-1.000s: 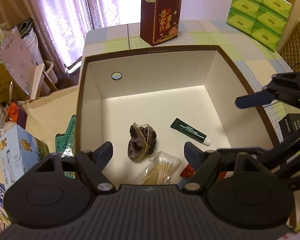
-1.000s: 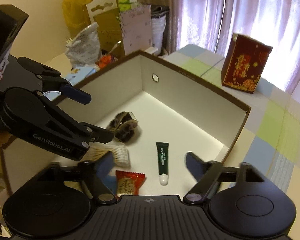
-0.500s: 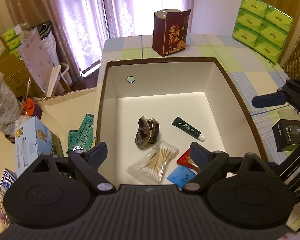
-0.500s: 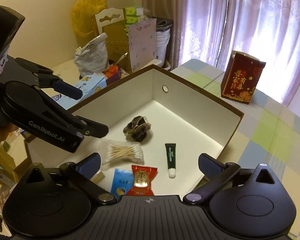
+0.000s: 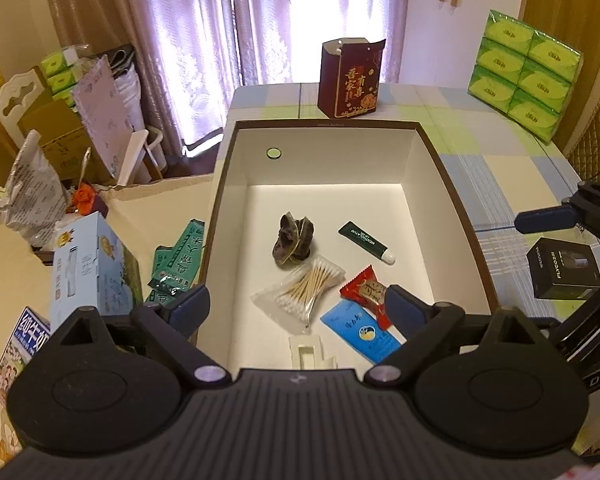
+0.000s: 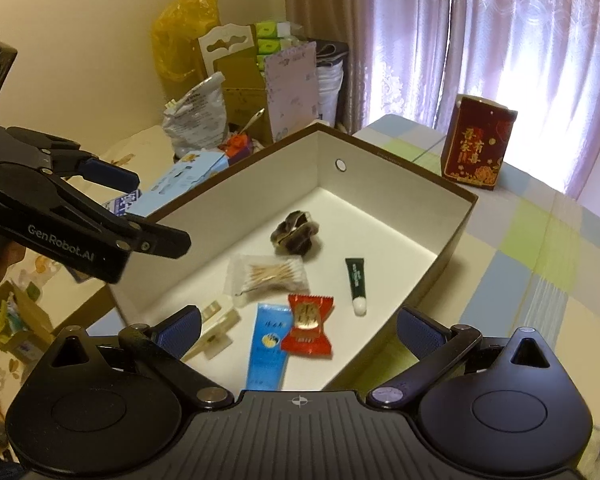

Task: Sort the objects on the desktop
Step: 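Withdraw both tools from the box toward the black shaver box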

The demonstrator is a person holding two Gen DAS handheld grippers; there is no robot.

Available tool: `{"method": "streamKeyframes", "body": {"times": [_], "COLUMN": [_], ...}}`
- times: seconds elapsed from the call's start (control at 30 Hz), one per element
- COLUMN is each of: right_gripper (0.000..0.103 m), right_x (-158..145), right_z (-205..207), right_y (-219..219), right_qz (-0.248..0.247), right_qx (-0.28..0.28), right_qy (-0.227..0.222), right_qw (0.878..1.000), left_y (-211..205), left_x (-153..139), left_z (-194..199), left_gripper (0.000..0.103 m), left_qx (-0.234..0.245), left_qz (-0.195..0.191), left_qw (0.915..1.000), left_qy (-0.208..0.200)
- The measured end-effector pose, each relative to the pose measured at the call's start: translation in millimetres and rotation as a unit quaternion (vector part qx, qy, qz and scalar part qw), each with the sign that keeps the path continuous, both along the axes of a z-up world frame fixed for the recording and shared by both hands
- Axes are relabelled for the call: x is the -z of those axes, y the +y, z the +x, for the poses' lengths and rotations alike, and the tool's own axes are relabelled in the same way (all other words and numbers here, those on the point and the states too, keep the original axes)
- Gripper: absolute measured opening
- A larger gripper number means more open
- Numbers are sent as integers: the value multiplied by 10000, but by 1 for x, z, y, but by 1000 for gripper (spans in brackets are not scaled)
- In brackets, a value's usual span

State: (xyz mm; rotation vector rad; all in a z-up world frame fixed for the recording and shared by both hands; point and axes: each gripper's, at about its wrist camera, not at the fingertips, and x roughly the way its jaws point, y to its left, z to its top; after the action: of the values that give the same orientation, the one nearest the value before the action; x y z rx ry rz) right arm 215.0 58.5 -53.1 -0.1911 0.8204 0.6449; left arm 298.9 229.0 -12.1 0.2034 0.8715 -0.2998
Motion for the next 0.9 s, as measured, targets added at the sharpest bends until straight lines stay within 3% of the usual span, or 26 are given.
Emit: {"method": "streamKeyframes", "body": {"times": [0.53, 0.9], "right_gripper": [101, 101], "right_x": [-12, -5], "right_z": [-51, -74], "right_y": [-30, -49], "right_qz": [178, 248], "right_qx": [-273, -471], "right_qy": [108, 416], "right_qw": [9994, 9977], "left_y": [5, -9], "left_x": [-1, 6], "left_z": [-80, -119], "left_gripper": [94, 94], "left_qx": [-654, -892], "left_qz": [-114, -79], "left_qw": [9977, 9953], "left_qy": [157, 368]}}
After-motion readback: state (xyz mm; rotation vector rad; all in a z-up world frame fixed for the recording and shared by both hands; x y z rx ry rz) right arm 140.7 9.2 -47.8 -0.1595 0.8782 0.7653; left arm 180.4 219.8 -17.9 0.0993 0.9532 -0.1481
